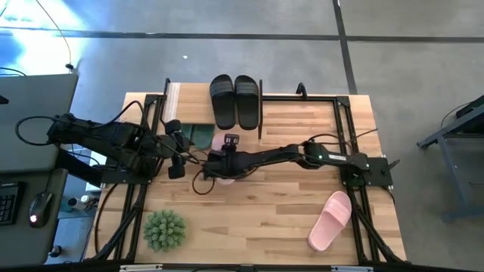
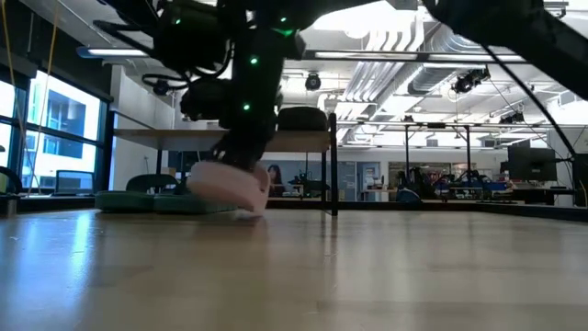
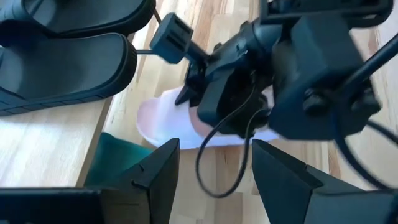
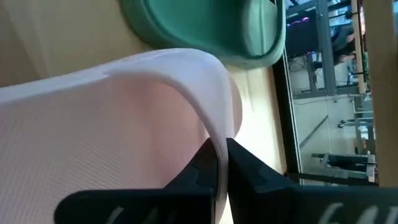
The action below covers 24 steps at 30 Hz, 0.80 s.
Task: Pick and place slides into the shelf
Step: Put the left pink slide under the shelf
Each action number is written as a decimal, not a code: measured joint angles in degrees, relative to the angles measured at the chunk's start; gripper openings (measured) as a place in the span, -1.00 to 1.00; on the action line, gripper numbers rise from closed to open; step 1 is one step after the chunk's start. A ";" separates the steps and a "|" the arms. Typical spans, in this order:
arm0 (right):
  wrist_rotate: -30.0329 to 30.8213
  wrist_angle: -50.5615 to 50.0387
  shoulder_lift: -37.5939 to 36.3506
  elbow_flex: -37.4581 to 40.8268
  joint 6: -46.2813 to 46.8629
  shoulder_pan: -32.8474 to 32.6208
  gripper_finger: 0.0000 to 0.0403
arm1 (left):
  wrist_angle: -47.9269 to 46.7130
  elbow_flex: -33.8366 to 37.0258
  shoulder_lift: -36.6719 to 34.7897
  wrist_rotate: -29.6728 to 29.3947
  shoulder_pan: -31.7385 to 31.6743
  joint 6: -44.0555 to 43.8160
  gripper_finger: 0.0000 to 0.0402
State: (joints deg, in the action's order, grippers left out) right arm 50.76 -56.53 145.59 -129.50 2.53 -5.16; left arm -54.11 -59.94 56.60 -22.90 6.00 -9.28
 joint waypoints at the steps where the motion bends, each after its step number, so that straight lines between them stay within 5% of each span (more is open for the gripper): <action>1: 0.02 -0.67 0.80 -1.38 0.05 0.29 -1.00 | -0.03 0.00 0.00 0.00 0.00 0.02 -0.08; 24: 1.73 -1.01 4.01 -4.71 -1.59 5.90 -1.00 | -0.01 0.00 0.00 -0.02 0.02 0.00 -0.08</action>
State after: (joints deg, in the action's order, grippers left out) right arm 52.49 -57.54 149.60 -134.21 0.94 0.74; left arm -54.13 -59.94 56.60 -22.92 6.02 -9.28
